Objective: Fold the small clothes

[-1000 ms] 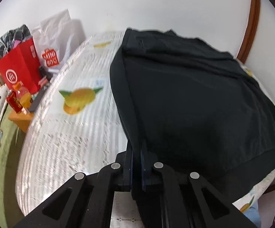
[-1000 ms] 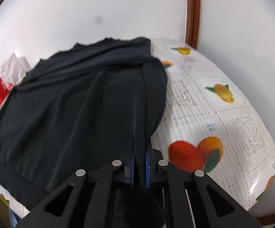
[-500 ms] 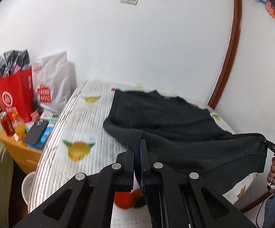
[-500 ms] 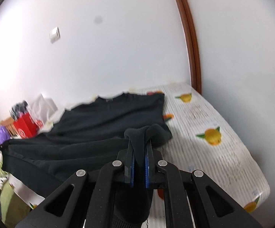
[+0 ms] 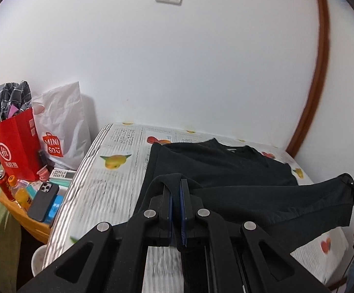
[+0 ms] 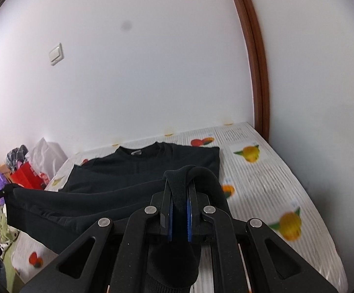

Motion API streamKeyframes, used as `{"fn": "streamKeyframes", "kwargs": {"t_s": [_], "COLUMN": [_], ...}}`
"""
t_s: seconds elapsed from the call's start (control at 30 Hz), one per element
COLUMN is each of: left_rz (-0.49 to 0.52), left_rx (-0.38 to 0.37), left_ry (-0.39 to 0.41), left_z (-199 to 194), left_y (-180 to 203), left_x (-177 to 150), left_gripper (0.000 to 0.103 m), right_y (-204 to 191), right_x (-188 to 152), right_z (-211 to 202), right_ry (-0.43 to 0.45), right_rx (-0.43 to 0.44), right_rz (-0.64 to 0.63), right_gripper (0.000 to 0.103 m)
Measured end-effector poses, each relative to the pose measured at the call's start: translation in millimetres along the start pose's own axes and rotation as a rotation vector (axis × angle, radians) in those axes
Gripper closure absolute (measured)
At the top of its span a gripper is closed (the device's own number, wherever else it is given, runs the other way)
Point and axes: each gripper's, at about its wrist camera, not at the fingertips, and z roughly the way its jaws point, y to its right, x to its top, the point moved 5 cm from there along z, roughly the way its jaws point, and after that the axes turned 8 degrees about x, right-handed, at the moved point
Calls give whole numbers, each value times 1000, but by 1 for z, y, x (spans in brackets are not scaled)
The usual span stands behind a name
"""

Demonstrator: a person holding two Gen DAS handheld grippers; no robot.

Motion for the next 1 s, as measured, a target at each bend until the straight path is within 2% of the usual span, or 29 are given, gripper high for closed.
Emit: {"fn": "streamKeyframes", "kwargs": {"t_s": [0.23,0.4,0.6,0.8,0.97,1.0], "left_rz": [46,45,51,73,80,80], "left_rx": [60,79,97,114,102,85], "left_ry": [-49,-119,-199,-224,-249,-256], "left_z": [63,106,142,156,157,156], "left_y": [14,14,9,10,11,11], "left_x": [13,7,-5,-12,-15,-15], "left_gripper": [97,97,97,94,94,91], "right_y": [23,41,56,63,57,55], "right_x": [12,0,-15,-26,-26,-25], "right_z": [67,119,158,172,157,152], "right_ry": [-64,-144,-205,-255,-283,-284], "right_rx": [-6,-38,-78,-103,-106,-106], "right_rz": [72,102,109,110,81,75], "right_gripper": [95,95,95,95,89,89]}}
